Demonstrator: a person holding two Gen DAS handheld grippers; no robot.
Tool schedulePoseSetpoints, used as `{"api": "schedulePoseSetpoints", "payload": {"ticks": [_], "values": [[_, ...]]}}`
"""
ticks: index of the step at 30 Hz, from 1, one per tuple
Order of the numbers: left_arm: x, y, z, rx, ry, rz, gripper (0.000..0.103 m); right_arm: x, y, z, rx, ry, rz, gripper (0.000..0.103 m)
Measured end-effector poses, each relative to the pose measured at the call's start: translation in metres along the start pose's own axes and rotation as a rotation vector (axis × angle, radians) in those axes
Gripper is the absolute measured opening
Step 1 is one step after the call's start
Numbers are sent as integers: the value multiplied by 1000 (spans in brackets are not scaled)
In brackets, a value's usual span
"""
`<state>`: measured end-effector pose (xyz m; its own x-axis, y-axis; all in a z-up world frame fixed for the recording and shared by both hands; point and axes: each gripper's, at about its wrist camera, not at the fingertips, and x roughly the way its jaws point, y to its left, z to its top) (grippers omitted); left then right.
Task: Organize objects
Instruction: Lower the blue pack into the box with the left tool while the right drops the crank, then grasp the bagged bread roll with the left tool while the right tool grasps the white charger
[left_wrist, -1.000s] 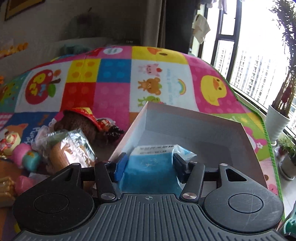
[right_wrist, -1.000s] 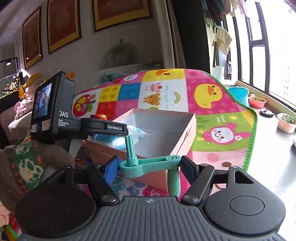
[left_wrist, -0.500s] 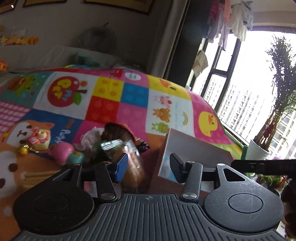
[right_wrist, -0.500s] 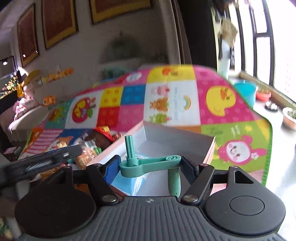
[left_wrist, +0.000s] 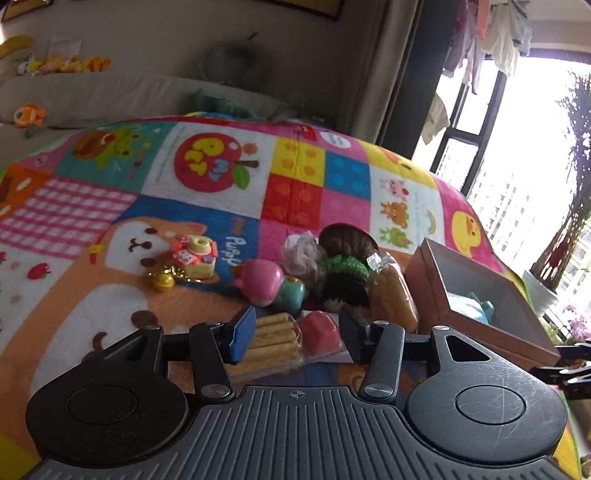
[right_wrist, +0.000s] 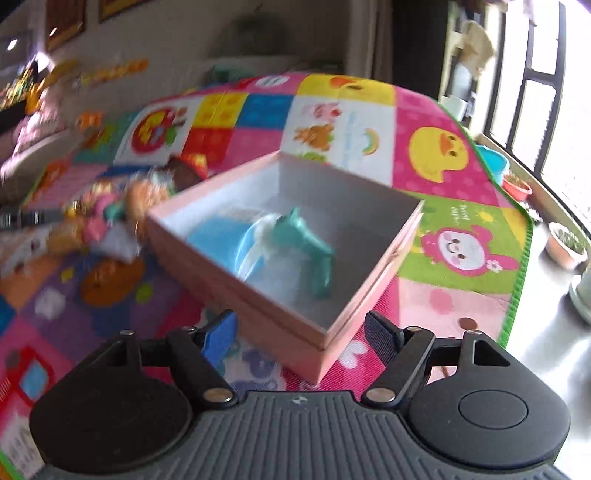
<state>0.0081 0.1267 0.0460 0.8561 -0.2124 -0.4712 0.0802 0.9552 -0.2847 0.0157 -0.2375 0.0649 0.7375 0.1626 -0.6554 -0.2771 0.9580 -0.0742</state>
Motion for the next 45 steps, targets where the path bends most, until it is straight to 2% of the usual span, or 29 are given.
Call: {"api": "schedulePoseSetpoints", "payload": {"ticks": [3, 7, 13, 16, 18, 21, 23, 26, 28, 30, 34, 36, 40, 45], "values": [[-1, -3, 4, 5, -5, -39, 54, 11, 5, 13, -42, -27, -52, 77], [4, -9, 8, 2, 1, -85, 54, 35, 11, 33, -60, -61, -19, 77], [19, -22, 12, 36, 14, -94, 54, 60, 26, 46, -94, -106, -20, 77], [28, -29, 17, 54, 8, -88, 54, 46, 24, 37, -40, -115, 9, 79], [40, -31, 21, 10, 13, -61, 54, 31, 25, 26, -8, -129, 23, 83], [64, -31, 27, -94, 25, -48, 54, 13, 28, 6, 56, -123, 72, 84], [82, -32, 30, -144, 35, -13, 54, 8, 32, -5, 84, -112, 92, 84], [104, -35, 33, -153, 43, 28, 54, 4, 41, -14, 97, -99, 106, 84], [111, -35, 31, -141, 64, 37, 46, 2, 45, -16, 106, -91, 115, 84], [103, -32, 28, -147, 65, -28, 39, 1, 48, -15, 106, -84, 120, 84], [57, -17, 30, -134, 35, -139, 38, 2, 56, -5, 82, -67, 141, 84], [29, -3, 34, -150, 6, -162, 38, 7, 68, 4, 52, -58, 162, 84], [-19, 30, 40, -202, -43, -181, 38, 23, 105, 26, 0, -39, 252, 84], [-57, 55, 35, -239, -30, -306, 38, 53, 164, 54, -135, -36, 304, 84]]}}
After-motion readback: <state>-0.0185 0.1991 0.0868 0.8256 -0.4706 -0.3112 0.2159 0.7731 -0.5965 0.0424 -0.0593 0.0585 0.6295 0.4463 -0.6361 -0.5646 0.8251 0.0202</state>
